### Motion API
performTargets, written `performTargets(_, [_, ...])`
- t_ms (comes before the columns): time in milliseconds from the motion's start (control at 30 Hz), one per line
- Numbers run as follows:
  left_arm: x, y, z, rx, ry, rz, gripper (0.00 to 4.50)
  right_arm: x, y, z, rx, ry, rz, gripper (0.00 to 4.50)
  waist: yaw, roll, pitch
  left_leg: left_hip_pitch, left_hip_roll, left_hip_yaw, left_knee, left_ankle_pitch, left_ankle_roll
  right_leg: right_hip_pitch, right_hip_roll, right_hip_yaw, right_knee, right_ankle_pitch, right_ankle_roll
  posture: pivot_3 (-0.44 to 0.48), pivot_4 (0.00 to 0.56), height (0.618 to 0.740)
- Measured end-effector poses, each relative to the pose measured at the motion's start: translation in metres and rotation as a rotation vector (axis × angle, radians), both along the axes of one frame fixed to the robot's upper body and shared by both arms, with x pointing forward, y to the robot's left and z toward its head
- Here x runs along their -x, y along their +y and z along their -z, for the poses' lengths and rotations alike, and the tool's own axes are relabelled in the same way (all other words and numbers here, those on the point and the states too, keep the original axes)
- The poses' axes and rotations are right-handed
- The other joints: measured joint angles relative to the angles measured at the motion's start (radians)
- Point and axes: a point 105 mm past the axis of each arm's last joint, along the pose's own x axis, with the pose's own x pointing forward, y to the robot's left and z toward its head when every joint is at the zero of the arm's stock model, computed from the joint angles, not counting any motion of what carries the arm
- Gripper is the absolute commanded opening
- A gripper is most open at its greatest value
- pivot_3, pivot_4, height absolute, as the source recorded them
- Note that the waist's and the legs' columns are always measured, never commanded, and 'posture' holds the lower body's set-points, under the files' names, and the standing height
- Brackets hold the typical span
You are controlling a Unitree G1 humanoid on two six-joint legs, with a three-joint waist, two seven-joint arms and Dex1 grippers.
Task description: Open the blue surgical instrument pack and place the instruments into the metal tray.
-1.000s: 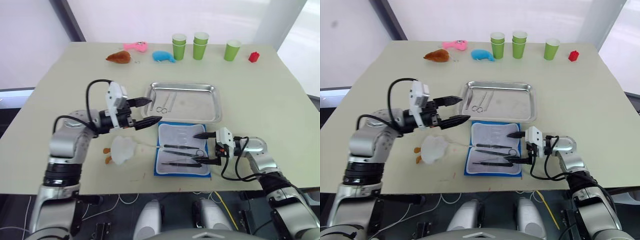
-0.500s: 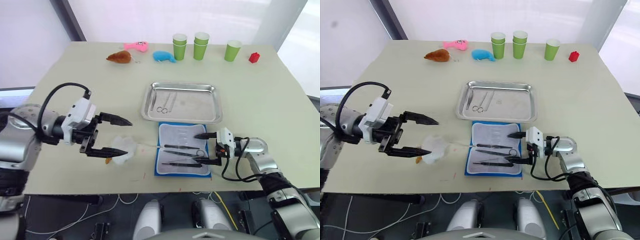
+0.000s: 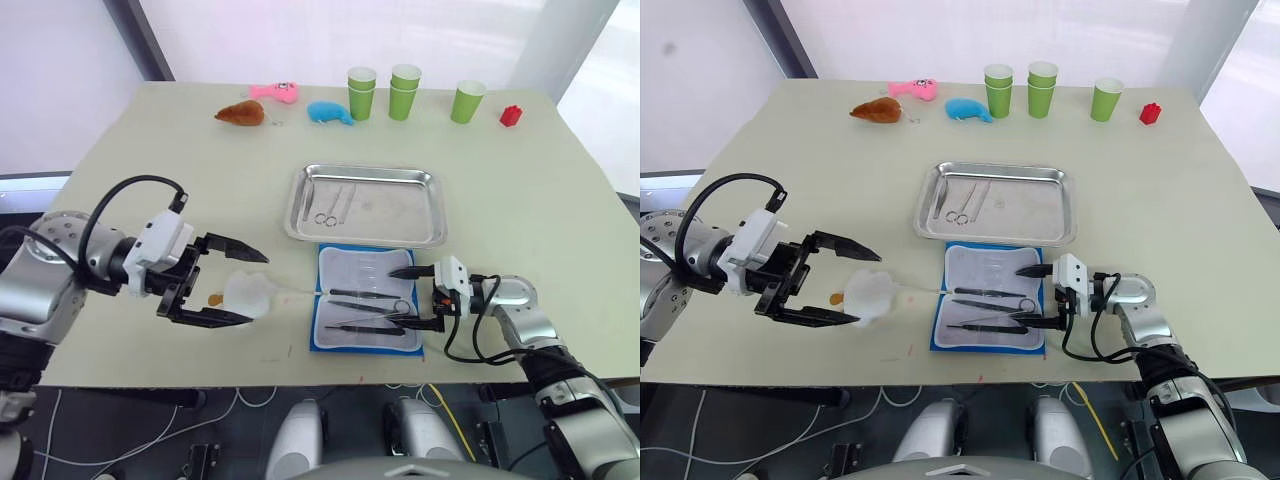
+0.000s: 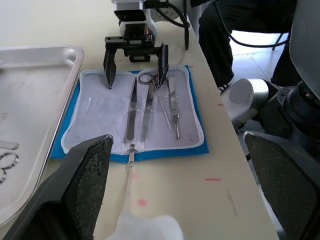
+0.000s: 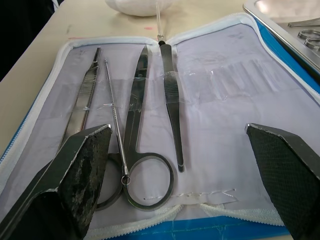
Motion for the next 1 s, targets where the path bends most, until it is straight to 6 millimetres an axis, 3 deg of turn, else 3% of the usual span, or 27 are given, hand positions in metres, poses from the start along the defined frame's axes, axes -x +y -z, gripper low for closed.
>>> performTargets(100, [-0.006, -0.017, 0.009, 0.046, -0.017, 0.036, 4.45, 0.0, -0.001, 0.0, 0.002, 0.002, 0.003, 4.5, 0.007, -0.001, -0.001, 0.0, -0.001, 0.002, 0.001, 0.0, 0.0, 0.0, 0.001, 0.0, 0.0, 0.0, 0.0, 0.0, 0.15, 0.74])
performTargets(133, [-0.006, -0.02, 0.012, 0.051, -0.008, 0.045, 4.07, 0.0, -0.001, 0.0, 0.002, 0.002, 0.003, 4.5, 0.008, -0.002, -0.001, 0.0, -0.001, 0.001, 0.001, 0.0, 0.0, 0.0, 0.002, 0.0, 0.0, 0.0, 0.0, 0.0, 0.15, 0.74])
performTargets(200, [-0.01, -0.026, 0.018, 0.055, -0.003, 0.048, 3.77, 0.0, -0.001, 0.0, 0.001, 0.0, 0.002, 4.5, 0.009, -0.003, -0.001, 0.0, 0.0, 0.001, 0.001, 0.0, 0.0, 0.0, 0.002, 0.0, 0.0, 0.001, 0.001, 0.0, 0.15, 0.74])
performTargets(300, [-0.019, -0.037, 0.021, 0.069, -0.016, 0.059, 2.26, -0.001, -0.001, -0.001, 0.002, 0.001, 0.003, 4.5, 0.011, -0.004, -0.002, 0.0, 0.0, 0.001, 0.001, 0.0, 0.0, 0.0, 0.002, 0.0, 0.001, 0.001, 0.001, 0.0, 0.15, 0.74])
performTargets(367, [-0.023, -0.048, 0.027, 0.073, -0.021, 0.075, 1.51, -0.001, -0.001, -0.001, 0.002, 0.0, 0.002, 4.5, 0.011, -0.004, -0.002, 0.0, -0.001, 0.001, 0.001, 0.0, 0.0, 0.0, 0.002, 0.0, 0.001, 0.001, 0.001, 0.0, 0.15, 0.74])
performTargets(767, [-0.06, -0.076, 0.063, -0.014, -0.025, 0.056, 1.51, 0.0, -0.002, -0.001, 0.001, -0.004, 0.011, 4.5, 0.011, -0.004, -0.002, -0.001, -0.001, 0.0, 0.002, 0.0, 0.0, 0.0, 0.003, -0.001, 0.001, 0.002, 0.003, 0.0, 0.15, 0.74])
performTargets(1000, [-0.067, -0.086, 0.083, -0.059, -0.008, 0.057, 1.51, 0.001, -0.002, -0.001, 0.002, -0.001, 0.013, 4.5, 0.011, -0.004, -0.002, -0.002, -0.001, 0.0, 0.002, 0.0, 0.0, 0.0, 0.002, -0.001, 0.001, 0.002, 0.003, 0.0, 0.15, 0.74])
